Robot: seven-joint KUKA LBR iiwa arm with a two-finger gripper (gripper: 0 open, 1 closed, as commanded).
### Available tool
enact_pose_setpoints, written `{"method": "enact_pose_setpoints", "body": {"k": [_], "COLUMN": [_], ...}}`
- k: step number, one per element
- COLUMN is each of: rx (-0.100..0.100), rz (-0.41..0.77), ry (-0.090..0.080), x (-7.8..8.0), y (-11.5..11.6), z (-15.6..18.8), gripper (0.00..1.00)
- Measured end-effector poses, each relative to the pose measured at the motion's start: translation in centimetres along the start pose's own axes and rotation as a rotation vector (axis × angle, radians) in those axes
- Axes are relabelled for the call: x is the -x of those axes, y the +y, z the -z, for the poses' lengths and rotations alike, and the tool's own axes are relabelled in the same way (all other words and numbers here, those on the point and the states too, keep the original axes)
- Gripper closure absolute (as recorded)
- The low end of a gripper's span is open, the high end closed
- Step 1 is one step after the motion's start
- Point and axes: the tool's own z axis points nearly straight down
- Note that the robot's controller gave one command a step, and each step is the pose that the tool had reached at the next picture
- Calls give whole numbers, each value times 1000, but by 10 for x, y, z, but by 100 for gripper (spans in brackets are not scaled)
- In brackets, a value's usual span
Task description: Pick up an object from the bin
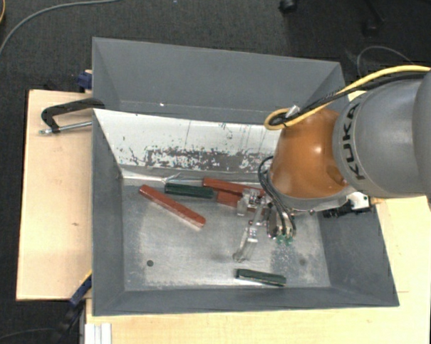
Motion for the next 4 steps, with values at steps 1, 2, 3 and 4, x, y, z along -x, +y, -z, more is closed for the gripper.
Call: {"method": "enact_pose_setpoints", "body": {"k": [1, 2, 3, 4], "rx": [4, 5, 2, 3], "rz": [-42, -46, -46, 256], "ry": [-10, -19, -7, -8], "x": [34, 37, 34, 36], "y": [65, 62, 61, 174], "z": [-34, -30, -33, -33], "gripper": [0, 100, 0, 0]}}
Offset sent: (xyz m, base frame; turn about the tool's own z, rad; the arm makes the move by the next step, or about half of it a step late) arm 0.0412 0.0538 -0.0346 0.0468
